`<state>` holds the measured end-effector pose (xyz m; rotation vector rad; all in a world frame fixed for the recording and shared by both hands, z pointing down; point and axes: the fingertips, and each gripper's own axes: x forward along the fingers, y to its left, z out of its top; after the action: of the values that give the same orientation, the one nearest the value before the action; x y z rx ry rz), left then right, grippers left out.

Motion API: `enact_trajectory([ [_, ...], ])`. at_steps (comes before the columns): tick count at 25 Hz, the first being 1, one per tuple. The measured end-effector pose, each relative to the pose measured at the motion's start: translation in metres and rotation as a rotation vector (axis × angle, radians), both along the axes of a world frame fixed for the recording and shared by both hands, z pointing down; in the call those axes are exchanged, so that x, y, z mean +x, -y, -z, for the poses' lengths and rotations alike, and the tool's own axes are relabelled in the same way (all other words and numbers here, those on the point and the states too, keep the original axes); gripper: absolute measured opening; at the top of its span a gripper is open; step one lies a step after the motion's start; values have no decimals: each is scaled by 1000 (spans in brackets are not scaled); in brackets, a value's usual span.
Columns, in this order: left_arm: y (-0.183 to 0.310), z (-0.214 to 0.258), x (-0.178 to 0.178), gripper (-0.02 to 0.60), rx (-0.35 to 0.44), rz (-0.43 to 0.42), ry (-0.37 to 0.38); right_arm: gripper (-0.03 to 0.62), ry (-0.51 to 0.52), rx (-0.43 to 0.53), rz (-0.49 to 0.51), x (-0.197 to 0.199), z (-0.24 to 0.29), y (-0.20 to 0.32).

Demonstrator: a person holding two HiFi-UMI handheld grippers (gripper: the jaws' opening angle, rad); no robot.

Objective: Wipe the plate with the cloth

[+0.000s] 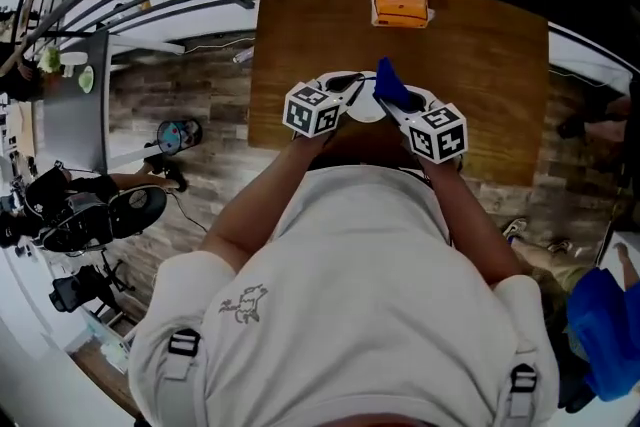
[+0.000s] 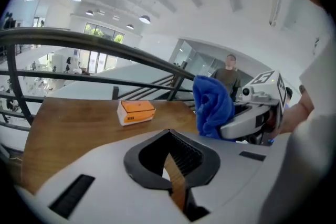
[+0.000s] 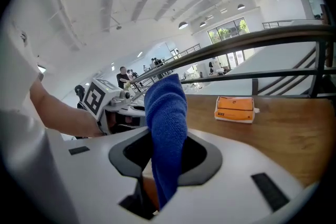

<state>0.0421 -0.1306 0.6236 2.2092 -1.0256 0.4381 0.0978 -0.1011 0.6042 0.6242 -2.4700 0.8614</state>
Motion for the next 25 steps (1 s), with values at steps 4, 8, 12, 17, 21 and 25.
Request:
enact_trajectory([
  [4, -2, 48, -17, 6, 91, 93, -41, 123, 30, 58, -24, -3, 21, 0],
  [8, -20, 89, -27, 6, 201, 124, -60, 123, 48, 123, -75, -13, 42, -6],
  [12, -45, 108, -35, 6, 247, 90, -87, 123, 53, 195, -113, -33, 66, -24],
  [17, -75, 126, -68, 6, 254, 75, -148, 123, 78, 259, -175, -64, 87, -56],
  [21, -109, 139, -99, 6, 331, 71, -77, 123, 99, 301, -212, -95, 97, -94],
  [25, -143, 142, -121, 6, 366, 63, -76, 123, 109, 321, -239, -122, 98, -134],
])
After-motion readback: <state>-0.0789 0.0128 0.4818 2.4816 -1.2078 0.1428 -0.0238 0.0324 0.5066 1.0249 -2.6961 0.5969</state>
